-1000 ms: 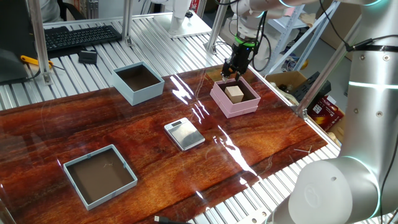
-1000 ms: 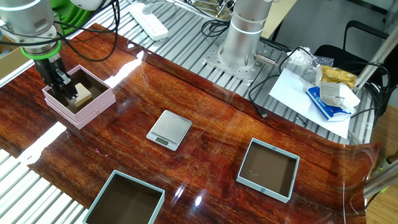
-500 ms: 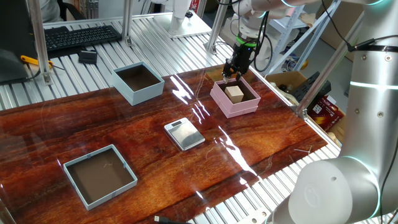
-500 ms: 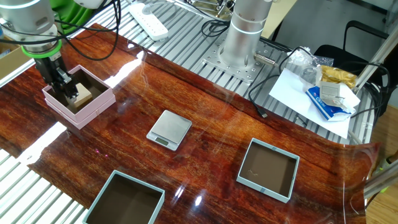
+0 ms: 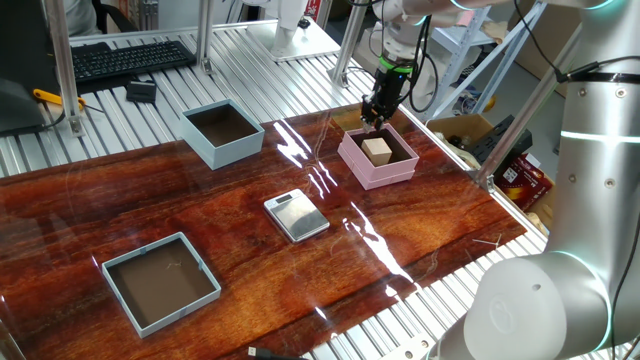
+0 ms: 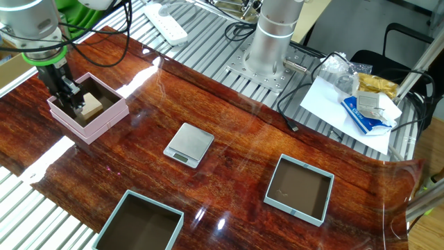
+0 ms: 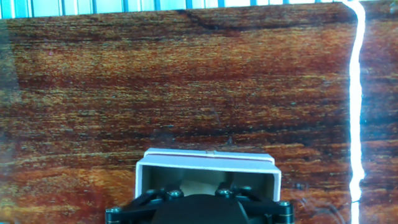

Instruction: Move an object from one box to another

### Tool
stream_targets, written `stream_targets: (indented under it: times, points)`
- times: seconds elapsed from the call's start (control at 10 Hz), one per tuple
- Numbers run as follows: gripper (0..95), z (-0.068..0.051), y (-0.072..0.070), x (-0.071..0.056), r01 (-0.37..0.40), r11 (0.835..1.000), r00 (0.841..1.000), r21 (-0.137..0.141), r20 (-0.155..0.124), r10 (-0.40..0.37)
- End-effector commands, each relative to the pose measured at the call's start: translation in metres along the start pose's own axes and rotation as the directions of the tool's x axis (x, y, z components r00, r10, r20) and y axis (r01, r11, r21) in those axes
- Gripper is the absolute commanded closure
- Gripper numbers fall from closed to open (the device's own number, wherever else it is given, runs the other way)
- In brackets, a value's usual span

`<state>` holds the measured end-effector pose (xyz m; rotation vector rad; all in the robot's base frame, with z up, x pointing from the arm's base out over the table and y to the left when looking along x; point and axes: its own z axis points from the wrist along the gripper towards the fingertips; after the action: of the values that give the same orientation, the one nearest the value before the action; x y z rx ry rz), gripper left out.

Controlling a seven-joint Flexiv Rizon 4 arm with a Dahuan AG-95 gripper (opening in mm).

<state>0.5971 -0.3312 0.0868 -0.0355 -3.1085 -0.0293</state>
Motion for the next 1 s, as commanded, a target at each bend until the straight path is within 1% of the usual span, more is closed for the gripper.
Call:
stream_targets:
  times: [0.1, 0.6, 0.9, 1.0]
  points:
    - [95.0, 0.0071, 0.0013, -0.0029, -0.008, 1.0, 1.0, -0.001, -0.001, 0.008]
    - [95.0, 0.0071, 0.0013, -0.0029, -0.018, 1.0, 1.0, -0.014, 0.002, 0.018]
    - [95.0, 0.0071, 0.0013, -0.0029, -0.02, 0.999, 1.0, -0.026, -0.006, 0.02]
    - [95.0, 0.0071, 0.0013, -0.0029, -0.021, 0.999, 1.0, -0.026, -0.006, 0.021]
